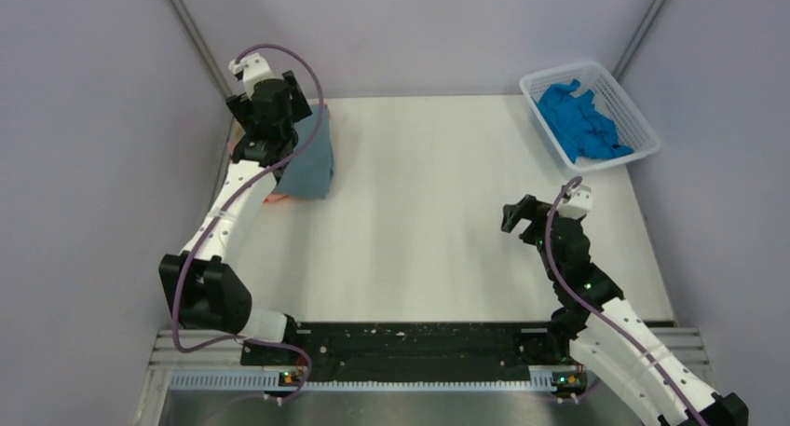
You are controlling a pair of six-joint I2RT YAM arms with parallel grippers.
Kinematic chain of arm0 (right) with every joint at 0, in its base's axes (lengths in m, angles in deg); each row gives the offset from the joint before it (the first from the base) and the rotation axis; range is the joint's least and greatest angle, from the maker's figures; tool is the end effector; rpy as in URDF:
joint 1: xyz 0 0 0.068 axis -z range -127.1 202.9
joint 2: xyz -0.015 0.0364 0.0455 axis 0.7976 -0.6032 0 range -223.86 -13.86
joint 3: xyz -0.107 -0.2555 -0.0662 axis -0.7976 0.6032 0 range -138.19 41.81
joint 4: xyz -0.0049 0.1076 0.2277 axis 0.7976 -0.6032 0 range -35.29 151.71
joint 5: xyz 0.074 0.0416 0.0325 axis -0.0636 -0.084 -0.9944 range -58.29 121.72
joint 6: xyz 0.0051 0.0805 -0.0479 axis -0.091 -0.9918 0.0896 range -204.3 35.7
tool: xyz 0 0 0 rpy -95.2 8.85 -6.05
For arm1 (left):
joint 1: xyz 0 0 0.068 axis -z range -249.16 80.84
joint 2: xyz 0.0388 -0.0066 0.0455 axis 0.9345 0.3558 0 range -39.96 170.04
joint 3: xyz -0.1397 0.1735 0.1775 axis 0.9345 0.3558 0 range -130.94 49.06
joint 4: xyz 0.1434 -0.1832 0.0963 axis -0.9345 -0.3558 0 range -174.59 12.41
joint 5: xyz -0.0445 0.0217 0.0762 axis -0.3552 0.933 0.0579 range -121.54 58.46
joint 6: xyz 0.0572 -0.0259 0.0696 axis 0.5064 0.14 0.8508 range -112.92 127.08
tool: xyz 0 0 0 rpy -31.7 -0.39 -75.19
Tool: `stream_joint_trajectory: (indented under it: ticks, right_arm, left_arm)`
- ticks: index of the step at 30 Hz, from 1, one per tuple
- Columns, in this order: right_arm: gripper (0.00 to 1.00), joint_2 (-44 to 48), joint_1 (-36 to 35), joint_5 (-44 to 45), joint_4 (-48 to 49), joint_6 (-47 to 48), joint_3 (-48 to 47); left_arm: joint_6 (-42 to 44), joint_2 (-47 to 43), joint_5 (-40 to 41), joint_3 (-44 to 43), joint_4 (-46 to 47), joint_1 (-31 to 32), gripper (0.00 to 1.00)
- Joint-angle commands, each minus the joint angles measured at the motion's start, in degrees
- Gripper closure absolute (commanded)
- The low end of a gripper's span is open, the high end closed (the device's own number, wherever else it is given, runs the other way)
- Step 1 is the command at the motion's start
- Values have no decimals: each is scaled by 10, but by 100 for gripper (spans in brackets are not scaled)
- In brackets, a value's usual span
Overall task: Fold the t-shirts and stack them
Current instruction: Put the neatly folded tshirt into the corner of the board with the left arm
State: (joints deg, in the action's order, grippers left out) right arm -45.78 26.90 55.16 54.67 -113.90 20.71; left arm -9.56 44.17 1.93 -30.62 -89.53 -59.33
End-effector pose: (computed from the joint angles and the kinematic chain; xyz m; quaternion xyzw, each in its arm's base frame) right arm 0.1689 0.0450 0.2279 0.1444 0.7874 0.1235 0.5865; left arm 0.3715 -0.0170 0.3892 -0.2178 0.7552 0.0932 0.6111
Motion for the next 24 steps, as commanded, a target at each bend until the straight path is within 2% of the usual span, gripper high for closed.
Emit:
stream_joint_trajectory:
  ticks: [1, 3, 6, 10, 13, 15, 19, 22, 24]
  right_arm:
    - [1, 16, -1, -9, 6, -2, -1]
    - [1, 17, -1, -12, 5, -3, -1]
    - [1, 19, -1, -13, 4, -1, -2]
    - [1, 20, -1, -11, 3, -4, 0]
    - [1, 20, -1, -14, -1, -9, -1]
    - [1, 21, -1, -21, 2, -13, 0]
    - [1, 21, -1, -33, 5, -13, 0]
    - [1, 22, -1, -33, 3, -14, -1]
    - [1, 21, -1, -32, 3, -13, -1]
  left_arm:
    - [-26, -9, -50, 35, 34, 3, 1]
    - [-52, -12, -56, 39, 3, 3, 1]
    - [-94, -50, -107, 80, -40, 8, 1]
    - [-96, -176, -183, 238, 37, 44, 1]
    - [-119, -256, -196, 346, 83, 50, 1]
    - [-121, -285, -191, 386, 106, 50, 1]
    - [-102, -259, -182, 371, 100, 50, 1]
    - [-51, -185, -201, 314, 84, 53, 1]
    - [-15, -119, -199, 240, 45, 61, 1]
